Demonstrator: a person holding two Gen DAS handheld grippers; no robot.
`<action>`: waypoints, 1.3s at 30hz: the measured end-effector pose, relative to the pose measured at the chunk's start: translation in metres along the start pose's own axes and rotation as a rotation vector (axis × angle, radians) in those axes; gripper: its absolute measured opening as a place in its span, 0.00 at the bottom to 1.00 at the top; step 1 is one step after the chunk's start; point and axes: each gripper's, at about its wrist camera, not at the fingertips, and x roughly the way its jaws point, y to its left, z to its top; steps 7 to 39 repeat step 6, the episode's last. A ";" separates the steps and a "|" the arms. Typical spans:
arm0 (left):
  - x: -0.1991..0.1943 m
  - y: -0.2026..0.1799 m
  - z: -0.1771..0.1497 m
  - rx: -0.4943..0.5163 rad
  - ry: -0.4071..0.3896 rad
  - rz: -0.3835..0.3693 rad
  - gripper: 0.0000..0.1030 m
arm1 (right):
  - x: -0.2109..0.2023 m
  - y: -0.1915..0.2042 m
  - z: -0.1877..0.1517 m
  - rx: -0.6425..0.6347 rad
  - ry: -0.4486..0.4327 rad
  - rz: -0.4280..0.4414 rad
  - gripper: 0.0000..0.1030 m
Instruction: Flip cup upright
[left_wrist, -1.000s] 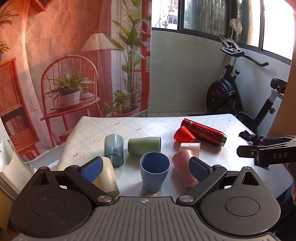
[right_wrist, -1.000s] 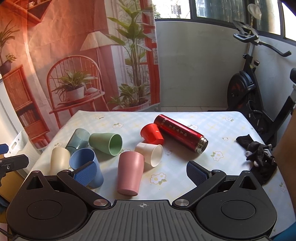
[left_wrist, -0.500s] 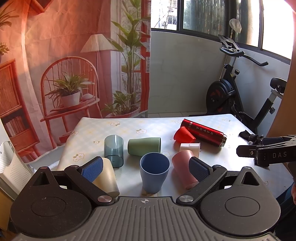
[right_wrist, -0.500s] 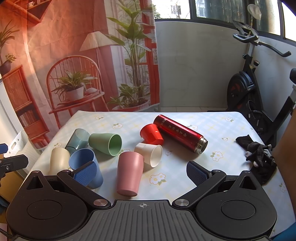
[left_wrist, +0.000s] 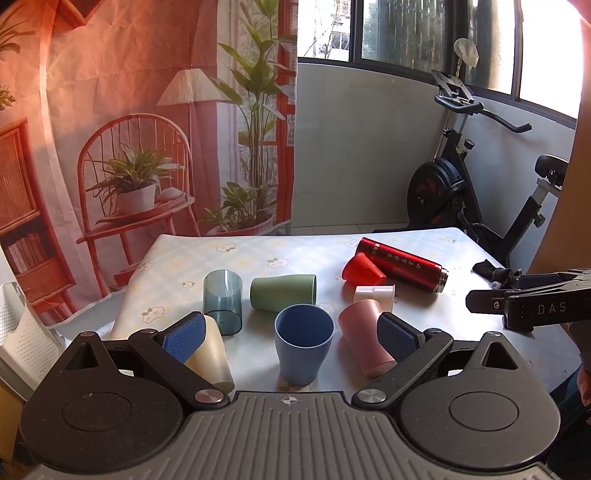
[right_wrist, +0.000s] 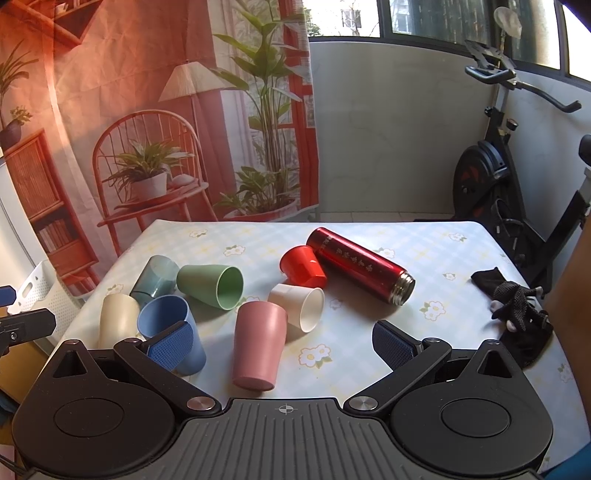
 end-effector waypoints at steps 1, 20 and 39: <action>0.000 0.000 0.000 0.000 0.000 0.000 0.97 | 0.000 0.000 0.000 0.000 0.000 0.000 1.00; 0.000 0.000 0.000 0.000 -0.004 -0.003 0.97 | 0.001 0.000 0.000 0.002 0.004 -0.001 1.00; 0.000 0.000 0.000 0.000 -0.004 -0.003 0.97 | 0.001 0.000 0.000 0.002 0.004 -0.001 1.00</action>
